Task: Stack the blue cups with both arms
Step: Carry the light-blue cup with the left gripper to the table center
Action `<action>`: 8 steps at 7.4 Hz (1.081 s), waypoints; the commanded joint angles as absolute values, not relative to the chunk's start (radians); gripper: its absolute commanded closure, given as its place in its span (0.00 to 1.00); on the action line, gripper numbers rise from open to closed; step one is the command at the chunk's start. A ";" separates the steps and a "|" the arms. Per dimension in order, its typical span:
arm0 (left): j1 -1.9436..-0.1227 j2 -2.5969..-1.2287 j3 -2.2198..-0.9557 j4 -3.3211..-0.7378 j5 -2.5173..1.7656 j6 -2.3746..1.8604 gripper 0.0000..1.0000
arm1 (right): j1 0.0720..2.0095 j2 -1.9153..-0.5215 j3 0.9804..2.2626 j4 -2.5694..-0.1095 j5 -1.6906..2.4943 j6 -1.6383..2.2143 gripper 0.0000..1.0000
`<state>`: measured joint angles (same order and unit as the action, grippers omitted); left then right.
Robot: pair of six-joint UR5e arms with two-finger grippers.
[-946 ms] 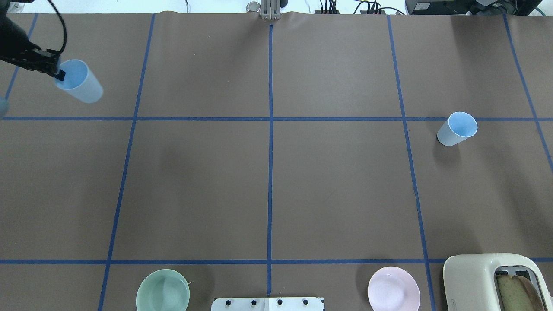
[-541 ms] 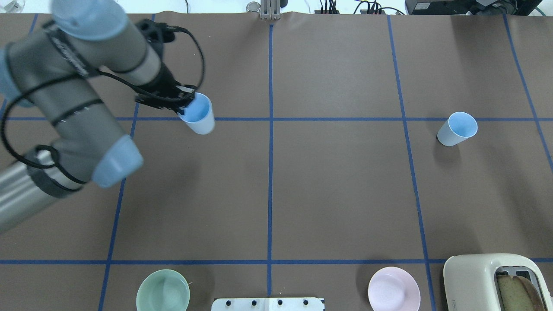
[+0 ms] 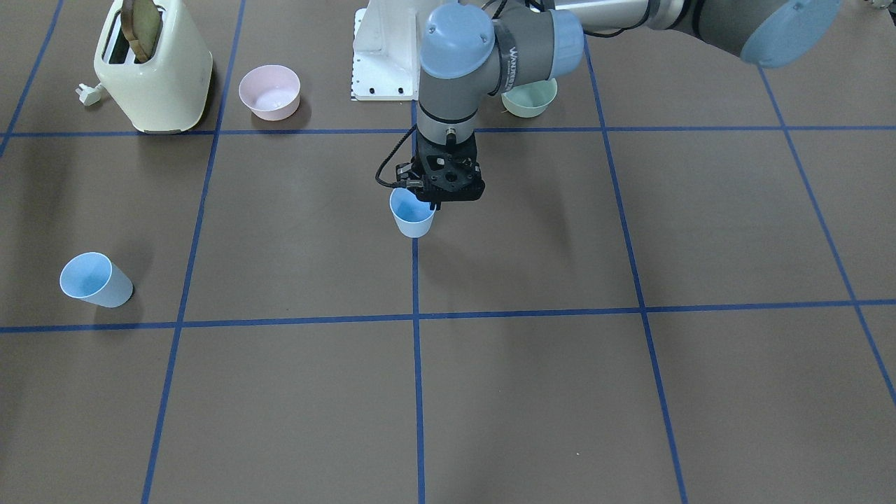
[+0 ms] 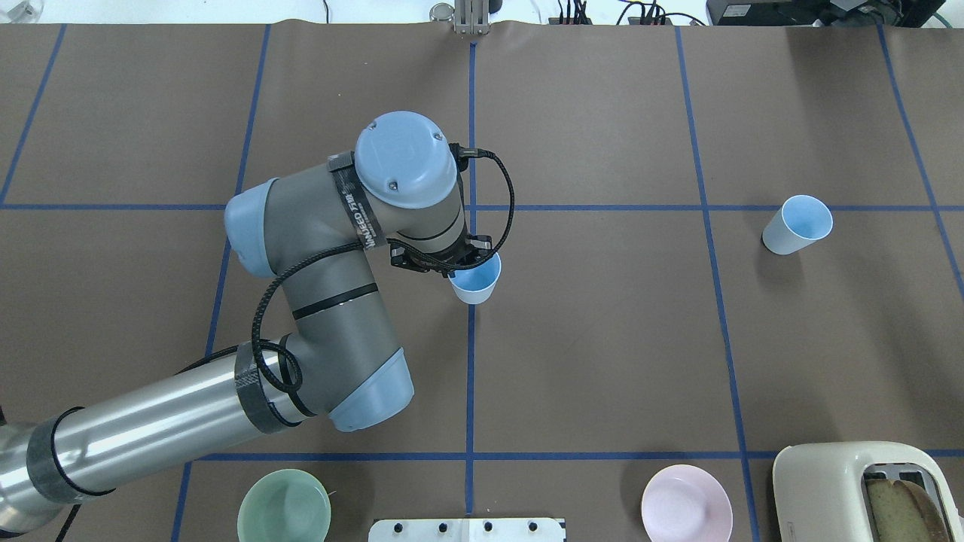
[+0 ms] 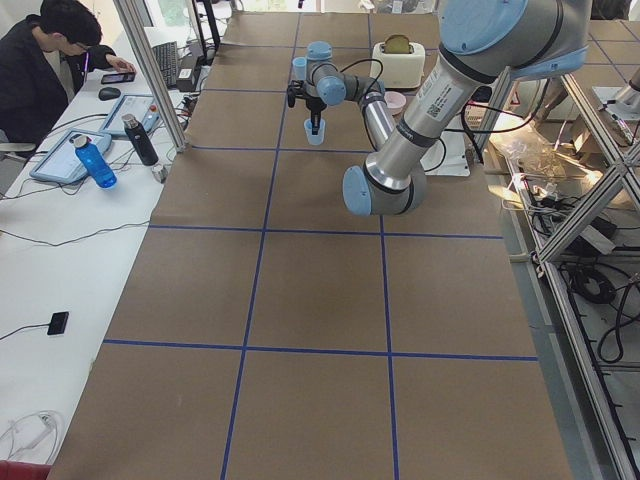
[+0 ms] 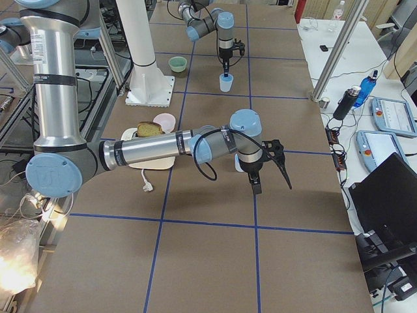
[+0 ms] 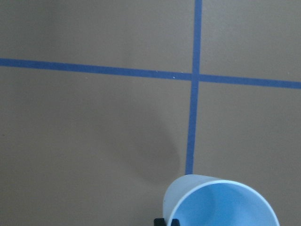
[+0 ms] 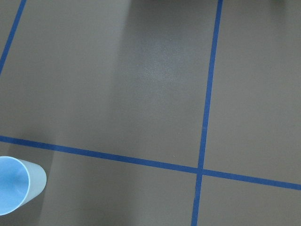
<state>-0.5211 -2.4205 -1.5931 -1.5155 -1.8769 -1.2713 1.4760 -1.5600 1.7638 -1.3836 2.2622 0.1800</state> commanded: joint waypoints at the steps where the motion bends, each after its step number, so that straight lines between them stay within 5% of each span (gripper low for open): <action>1: -0.502 -2.425 -1.563 -1.522 -1.867 -1.272 1.00 | 1.477 -1.562 1.764 -1.384 2.264 0.186 0.00; 7: -0.502 -2.421 -1.526 -1.575 -1.867 -1.264 0.99 | 1.476 -1.560 1.761 -1.384 2.264 0.187 0.00; 8: -0.503 -2.419 -1.528 -1.575 -1.867 -1.262 0.83 | 1.476 -1.560 1.761 -1.384 2.264 0.187 0.00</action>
<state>-0.5022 -2.4203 -1.5278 -1.5741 -1.8669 -1.2637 1.4757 -1.5600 1.7614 -1.3837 2.2642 0.1871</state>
